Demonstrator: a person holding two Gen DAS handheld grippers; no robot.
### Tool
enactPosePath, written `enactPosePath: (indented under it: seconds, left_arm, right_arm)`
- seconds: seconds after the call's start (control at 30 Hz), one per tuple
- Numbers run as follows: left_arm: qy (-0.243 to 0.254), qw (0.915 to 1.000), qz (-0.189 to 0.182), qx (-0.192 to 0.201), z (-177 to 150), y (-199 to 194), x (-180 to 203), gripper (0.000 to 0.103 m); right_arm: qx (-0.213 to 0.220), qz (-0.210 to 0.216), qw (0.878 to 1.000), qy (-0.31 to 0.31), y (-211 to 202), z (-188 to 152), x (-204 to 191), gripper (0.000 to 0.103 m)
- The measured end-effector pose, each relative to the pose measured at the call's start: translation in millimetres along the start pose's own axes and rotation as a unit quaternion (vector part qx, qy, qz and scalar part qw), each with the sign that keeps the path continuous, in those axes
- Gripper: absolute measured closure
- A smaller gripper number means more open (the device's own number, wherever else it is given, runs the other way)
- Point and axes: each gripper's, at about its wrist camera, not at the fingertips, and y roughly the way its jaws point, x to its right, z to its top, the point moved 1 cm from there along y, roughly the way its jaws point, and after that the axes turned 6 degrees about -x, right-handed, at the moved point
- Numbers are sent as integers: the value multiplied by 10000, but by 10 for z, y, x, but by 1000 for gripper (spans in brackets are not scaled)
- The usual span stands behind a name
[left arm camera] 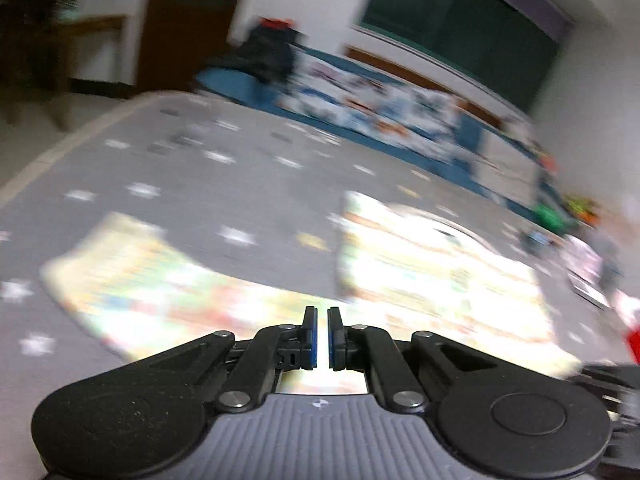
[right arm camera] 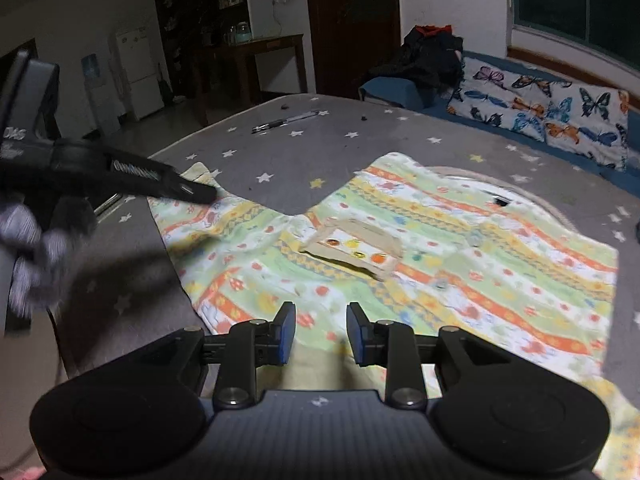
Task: Fold clothes
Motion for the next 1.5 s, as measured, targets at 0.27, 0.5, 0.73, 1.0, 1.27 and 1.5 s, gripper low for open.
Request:
enactPosePath:
  seconds: [0.27, 0.5, 0.73, 1.0, 1.27, 1.5]
  left_arm:
    - [631, 9957, -342, -579, -265, 460, 416, 98]
    - [1031, 9935, -165, -462, -357, 390, 409, 98]
    - [1052, 9934, -3, -468, -351, 368, 348, 98]
    - [1251, 9909, -9, -504, -398, 329, 465, 93]
    - [1372, 9894, 1, -473, -382, 255, 605, 83]
    - [1574, 9859, -352, -441, -405, 223, 947, 73]
  right_arm:
    - [-381, -72, 9990, -232, 277, -183, -112, 76]
    - [-332, -3, 9991, -281, 145, -266, -115, 76]
    - [-107, 64, 9998, 140, -117, -364, -4, 76]
    - [-143, -614, 9938, 911, -389, -650, 490, 76]
    - [-72, -854, 9844, 1537, -672, -1082, 805, 76]
    - [96, -1086, 9734, 2015, -900, -1335, 957, 75]
